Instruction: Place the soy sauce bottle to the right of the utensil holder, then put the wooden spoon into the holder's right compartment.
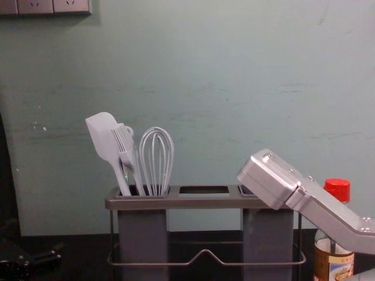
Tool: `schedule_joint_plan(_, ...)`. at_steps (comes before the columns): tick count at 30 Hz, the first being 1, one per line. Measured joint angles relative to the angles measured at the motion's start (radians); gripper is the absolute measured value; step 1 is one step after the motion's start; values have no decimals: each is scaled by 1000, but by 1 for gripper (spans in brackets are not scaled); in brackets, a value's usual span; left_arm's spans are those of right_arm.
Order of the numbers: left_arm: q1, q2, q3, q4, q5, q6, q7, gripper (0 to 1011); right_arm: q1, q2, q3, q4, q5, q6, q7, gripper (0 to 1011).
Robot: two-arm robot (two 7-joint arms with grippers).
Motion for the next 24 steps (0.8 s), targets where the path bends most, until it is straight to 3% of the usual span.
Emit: schedule_joint_plan(24, 0, 0, 0, 0, 0, 0, 0, 1005, 4, -50, 20, 52, -53, 5, 25, 1000)
